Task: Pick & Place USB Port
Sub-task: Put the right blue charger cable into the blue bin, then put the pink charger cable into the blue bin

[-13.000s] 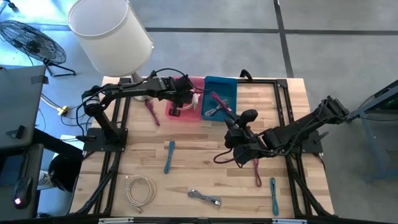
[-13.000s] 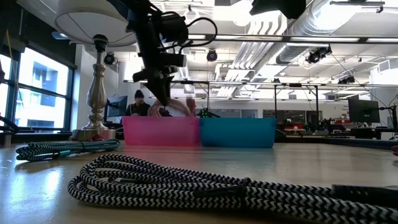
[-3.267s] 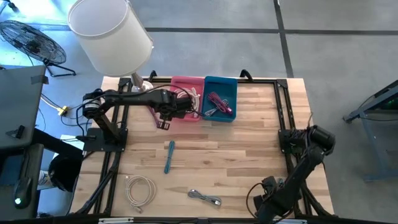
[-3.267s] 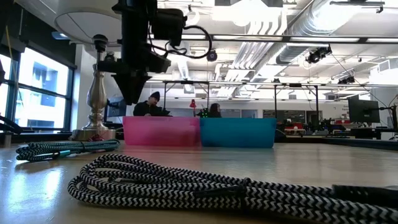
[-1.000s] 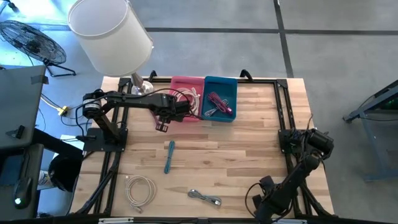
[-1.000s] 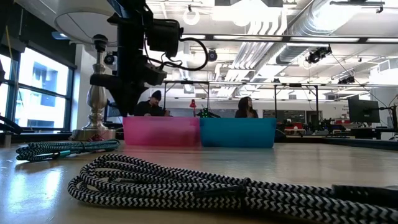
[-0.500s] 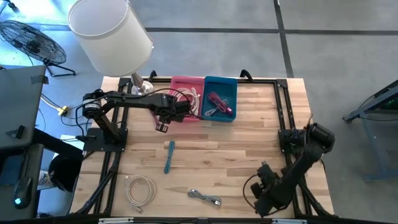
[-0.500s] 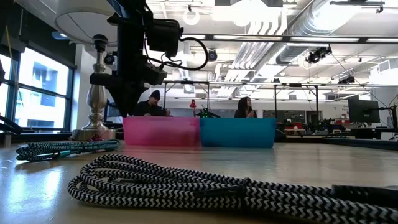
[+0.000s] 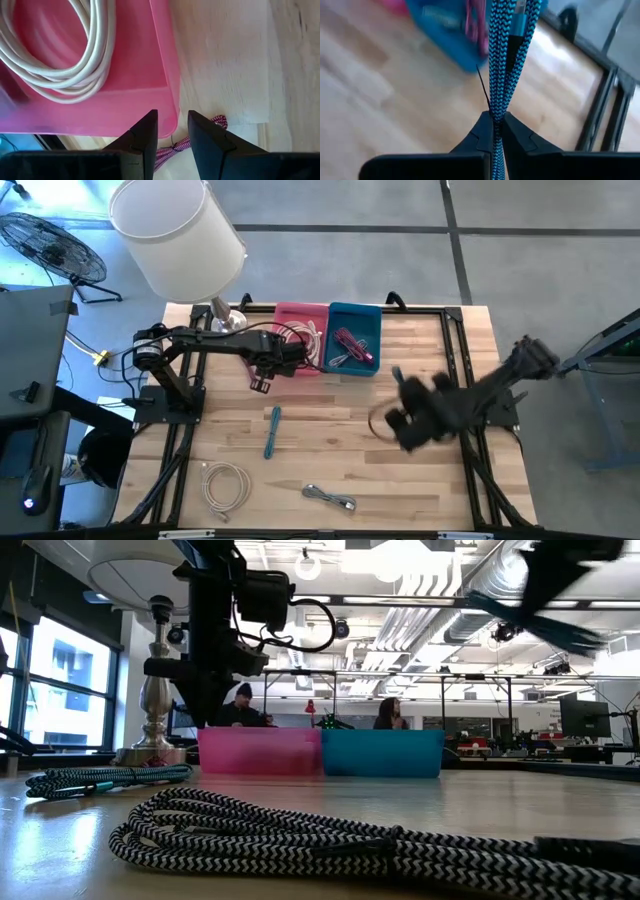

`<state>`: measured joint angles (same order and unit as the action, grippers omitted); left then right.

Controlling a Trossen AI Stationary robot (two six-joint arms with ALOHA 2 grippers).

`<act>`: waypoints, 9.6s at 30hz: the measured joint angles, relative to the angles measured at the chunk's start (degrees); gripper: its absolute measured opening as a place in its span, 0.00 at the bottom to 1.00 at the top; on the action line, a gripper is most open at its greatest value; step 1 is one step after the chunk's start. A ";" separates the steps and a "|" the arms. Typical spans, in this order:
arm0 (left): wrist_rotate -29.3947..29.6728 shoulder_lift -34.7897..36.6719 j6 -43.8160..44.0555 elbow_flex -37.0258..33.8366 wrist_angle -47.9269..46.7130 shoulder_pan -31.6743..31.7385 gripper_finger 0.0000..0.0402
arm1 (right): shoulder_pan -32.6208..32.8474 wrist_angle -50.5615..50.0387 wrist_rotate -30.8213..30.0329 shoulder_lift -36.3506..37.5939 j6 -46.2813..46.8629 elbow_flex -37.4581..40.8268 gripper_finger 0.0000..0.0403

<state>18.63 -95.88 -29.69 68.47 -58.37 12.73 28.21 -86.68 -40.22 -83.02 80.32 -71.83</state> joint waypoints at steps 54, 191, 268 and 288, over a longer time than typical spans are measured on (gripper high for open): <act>1.63 -0.04 10.90 14.27 -19.36 0.02 0.26 | -52.61 96.92 35.91 3.08 -84.73 28.81 0.47; -4.33 5.40 -28.01 -6.08 -9.45 7.73 0.51 | -47.91 89.54 60.34 3.10 -92.28 29.62 0.52; 3.38 10.94 -14.86 -22.66 4.80 11.54 0.05 | -46.03 90.44 60.32 3.10 -94.35 29.62 0.52; -10.71 41.63 2.79 -11.71 28.68 -8.71 0.04 | -38.25 91.91 59.13 3.10 -110.36 29.62 0.52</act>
<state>7.92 -54.25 -26.90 56.76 -29.68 4.02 -10.04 5.23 18.91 -79.92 -30.05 -42.22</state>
